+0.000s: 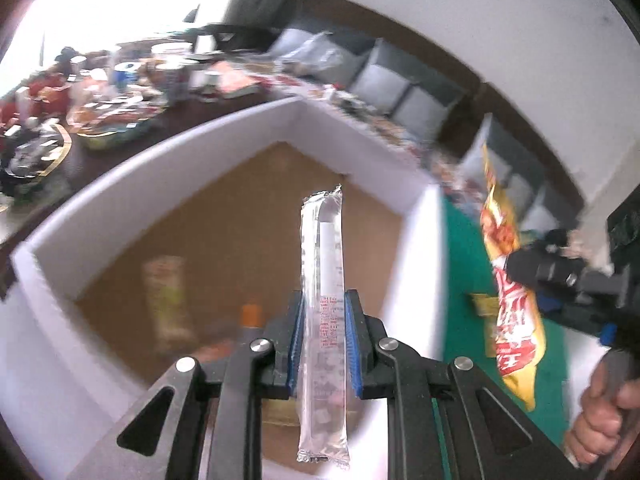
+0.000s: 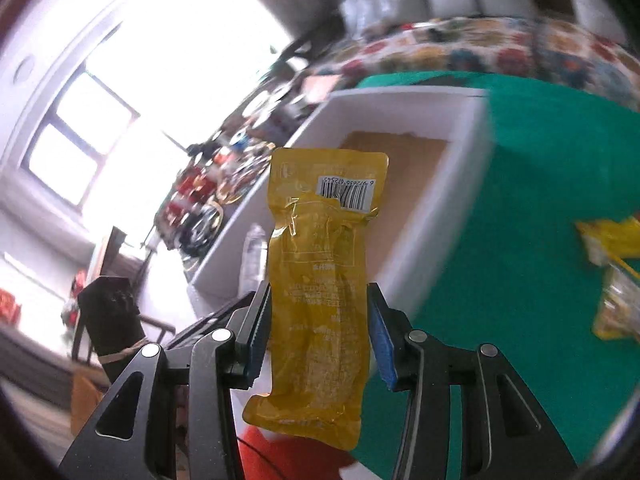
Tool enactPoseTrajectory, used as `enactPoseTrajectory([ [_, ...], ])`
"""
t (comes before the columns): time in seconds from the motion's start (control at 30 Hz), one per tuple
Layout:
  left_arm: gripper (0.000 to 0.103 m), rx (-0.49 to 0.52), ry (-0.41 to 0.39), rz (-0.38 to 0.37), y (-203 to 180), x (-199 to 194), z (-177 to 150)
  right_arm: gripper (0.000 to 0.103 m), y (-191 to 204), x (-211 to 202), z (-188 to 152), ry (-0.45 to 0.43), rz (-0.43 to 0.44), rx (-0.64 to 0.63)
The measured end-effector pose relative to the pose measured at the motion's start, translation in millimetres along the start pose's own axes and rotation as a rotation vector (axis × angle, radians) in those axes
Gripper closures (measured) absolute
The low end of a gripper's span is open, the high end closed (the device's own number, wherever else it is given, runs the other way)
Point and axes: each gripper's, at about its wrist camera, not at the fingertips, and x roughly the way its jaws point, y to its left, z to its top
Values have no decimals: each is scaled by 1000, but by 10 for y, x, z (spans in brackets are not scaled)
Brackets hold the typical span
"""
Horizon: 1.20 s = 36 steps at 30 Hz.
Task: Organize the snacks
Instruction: 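Carry the tube and yellow bag over the white box and open both tools, then return both tools to the bed above the remaining snacks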
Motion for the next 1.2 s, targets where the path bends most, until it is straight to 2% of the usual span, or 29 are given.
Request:
enactPoseTrajectory([
  [0.1,84,2,14,81,212,85,-32,47,165,342,-11,19,10,21],
  [0.13,80,-3,13,94,244,107,-50,40,178,439,-14,15,18,39],
  [0.2,61,-19,14,109,301,125,-91,37,153,489,-36,3,21,68],
  [0.23,40,-27,9,118,310,117,-127,37,125,452,-30,-7,22,73],
  [0.27,25,-35,-13,132,312,79,-148,35,92,408,-44,-20,20,69],
  [0.3,22,-37,-33,139,307,15,-187,32,41,329,-77,-35,4,51],
  [0.4,22,-23,-43,114,154,-63,-230,31,-190,57,-213,-84,-105,-34],
  [0.57,21,72,-39,23,-470,-118,-330,29,-1046,-553,-886,-134,-425,-159],
  [0.6,21,119,-34,-6,-701,-111,-382,29,-1328,-700,-1109,-125,-507,-164],
  [0.7,18,230,-5,-70,-1231,-49,-552,30,-2014,-1063,-1650,-84,-678,-115],
  [0.77,13,314,33,-117,-1644,40,-717,30,-2442,-1355,-1996,-74,-761,-47],
  [0.9,12,503,153,-163,-2437,451,-1275,30,-3013,-1885,-2383,-128,-845,103],
  [1.0,12,629,248,-137,-2784,882,-1721,30,-3295,-2131,-2517,-170,-870,195],
  [1.1,12,718,288,-84,-2997,1200,-2027,29,-3465,-2234,-2558,-193,-873,253],
  [1.2,12,728,295,-58,-3039,1439,-2099,29,-3484,-2312,-2653,-223,-866,272],
])
